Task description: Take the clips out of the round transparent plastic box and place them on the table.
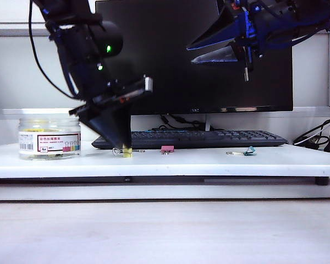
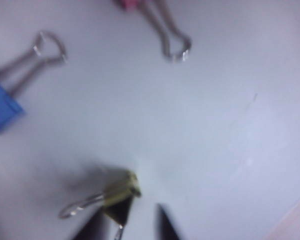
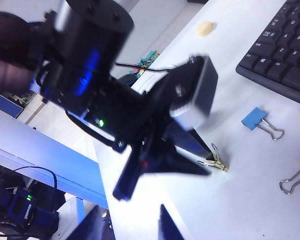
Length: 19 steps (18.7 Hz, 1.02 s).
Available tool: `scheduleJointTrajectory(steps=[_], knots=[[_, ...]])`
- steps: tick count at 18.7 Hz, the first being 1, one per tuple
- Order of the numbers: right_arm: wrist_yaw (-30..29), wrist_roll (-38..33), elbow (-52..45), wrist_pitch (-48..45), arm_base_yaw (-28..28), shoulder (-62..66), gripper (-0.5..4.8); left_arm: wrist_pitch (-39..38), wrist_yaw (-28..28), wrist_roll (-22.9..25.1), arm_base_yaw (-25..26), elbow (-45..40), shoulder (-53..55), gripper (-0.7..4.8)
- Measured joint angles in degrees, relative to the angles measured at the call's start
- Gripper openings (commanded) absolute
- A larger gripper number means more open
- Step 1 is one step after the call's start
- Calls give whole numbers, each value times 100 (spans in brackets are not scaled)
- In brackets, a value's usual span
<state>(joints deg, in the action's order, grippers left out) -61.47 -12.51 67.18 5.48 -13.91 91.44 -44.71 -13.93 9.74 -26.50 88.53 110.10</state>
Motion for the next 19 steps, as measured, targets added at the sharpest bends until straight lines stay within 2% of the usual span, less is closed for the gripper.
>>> scheduleJointTrajectory(steps=[2, 5, 7, 8, 9, 11, 13, 16, 19], knots=[[0, 0, 0, -2, -42, 0, 148, -79, -2, -2, 2, 332, 0, 156], [-116, 4, 0, -96, -197, -2, 148, -702, 33, 103, 2, 1060, -15, 156], [-39, 17, 0, -317, -404, -2, 150, -1471, 791, 417, 9, 1318, -186, 156], [256, 63, 37, -385, -560, 0, 153, -1816, 1137, 520, 92, 1318, -387, 156], [588, 243, 173, -282, -715, 2, 154, -2103, 1193, 568, 302, 1320, -592, 156], [1611, 990, 656, 393, -1099, 2, 158, -2441, 1060, 551, 789, 1342, -702, 156], [2240, 1506, 988, 1084, -1370, 2, 157, -2583, 649, 498, 1167, 1316, -695, 156], [2428, 1543, 1045, 1268, -1355, 2, 157, -2601, 439, 496, 1217, 1285, -695, 156], [2422, 1543, 1045, 1408, -1364, 2, 157, -2599, 872, 341, 1174, 1285, -638, 156]])
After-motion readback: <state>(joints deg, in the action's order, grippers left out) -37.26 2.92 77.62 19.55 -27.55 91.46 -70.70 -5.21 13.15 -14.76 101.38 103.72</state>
